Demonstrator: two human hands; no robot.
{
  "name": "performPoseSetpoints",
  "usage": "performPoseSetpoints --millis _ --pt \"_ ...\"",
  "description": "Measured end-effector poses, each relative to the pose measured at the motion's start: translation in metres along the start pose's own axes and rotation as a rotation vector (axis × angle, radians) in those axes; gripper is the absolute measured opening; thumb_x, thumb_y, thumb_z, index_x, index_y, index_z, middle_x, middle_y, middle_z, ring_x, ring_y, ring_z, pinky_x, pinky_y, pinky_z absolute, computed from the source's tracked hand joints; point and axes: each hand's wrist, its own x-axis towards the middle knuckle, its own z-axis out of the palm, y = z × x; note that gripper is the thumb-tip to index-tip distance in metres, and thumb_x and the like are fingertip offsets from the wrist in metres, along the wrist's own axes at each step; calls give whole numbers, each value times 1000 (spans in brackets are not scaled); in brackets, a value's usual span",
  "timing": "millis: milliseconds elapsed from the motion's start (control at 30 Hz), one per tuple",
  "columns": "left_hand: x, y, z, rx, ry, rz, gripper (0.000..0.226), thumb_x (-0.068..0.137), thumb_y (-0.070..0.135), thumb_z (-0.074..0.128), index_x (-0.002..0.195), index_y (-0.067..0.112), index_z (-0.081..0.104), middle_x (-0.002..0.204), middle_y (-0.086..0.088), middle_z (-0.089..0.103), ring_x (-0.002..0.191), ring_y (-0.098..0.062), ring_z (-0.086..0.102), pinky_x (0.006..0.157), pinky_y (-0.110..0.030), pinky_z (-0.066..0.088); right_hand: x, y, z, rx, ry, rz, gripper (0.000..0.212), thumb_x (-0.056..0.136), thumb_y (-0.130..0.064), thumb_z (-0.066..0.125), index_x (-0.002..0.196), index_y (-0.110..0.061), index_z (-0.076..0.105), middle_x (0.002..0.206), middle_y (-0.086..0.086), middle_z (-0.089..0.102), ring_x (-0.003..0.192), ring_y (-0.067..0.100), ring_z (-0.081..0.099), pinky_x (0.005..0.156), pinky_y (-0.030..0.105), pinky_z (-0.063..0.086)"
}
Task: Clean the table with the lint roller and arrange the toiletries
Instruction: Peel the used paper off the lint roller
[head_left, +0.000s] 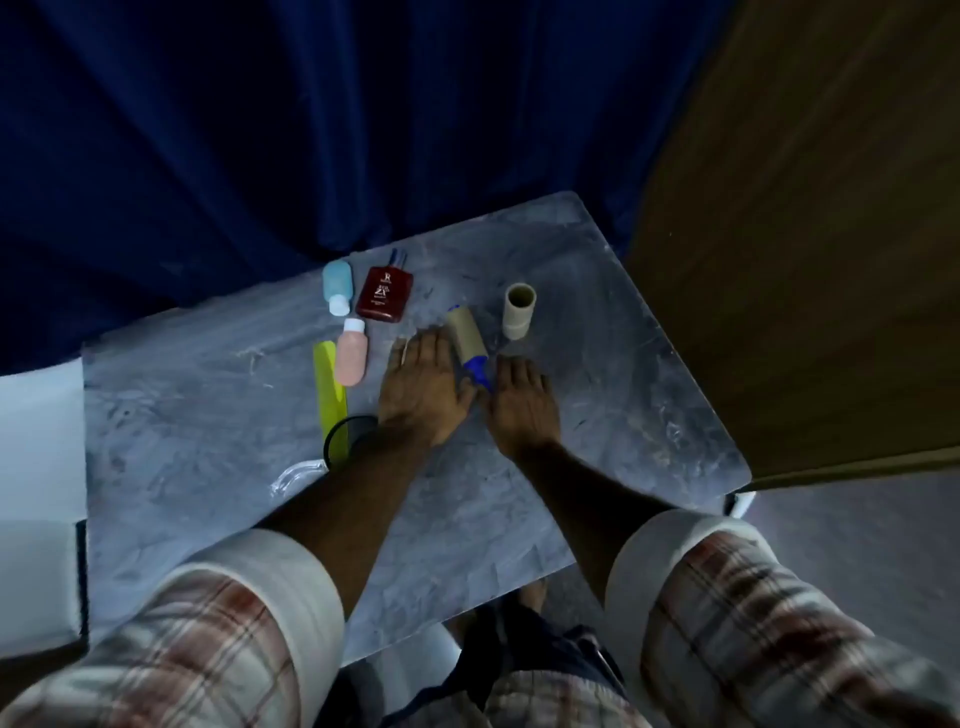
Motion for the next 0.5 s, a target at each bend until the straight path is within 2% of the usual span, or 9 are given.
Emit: performPoseSetpoints --millis 133,233,300,500 --pt "16 4 8 -9 -4 18 79 102 46 52 163 0 31 165 -22 42 155 -33 40 133 -46 19 16 -1 0 -20 -96 60 43 89 -39 44 110 -6 64 103 16 65 99 37 61 81 46 47" --pt "29 4 20 -54 -31 22 76 102 45 53 162 3 33 162 -21 47 151 -32 45 131 -45 28 25 2 7 -32 -111 45 34 89 -36 59 105 -7 65 102 15 66 99 37 60 82 46 47" --pt "35 3 24 -97 -48 4 76 101 43 55 162 3 34 161 -20 48 149 -33 47 129 -45 32 30 5 11 -33 -121 45 34 87 -38 63 104 -9 65 101 14 66 99 36 60 82 45 47" --pt "41 2 40 -249 -51 -102 78 95 37 64 159 2 39 156 -21 52 142 -37 52 123 -46 40 37 6 20 45 -164 39 41 84 -45 56 100 -10 67 95 13 69 93 36 62 78 42 51"
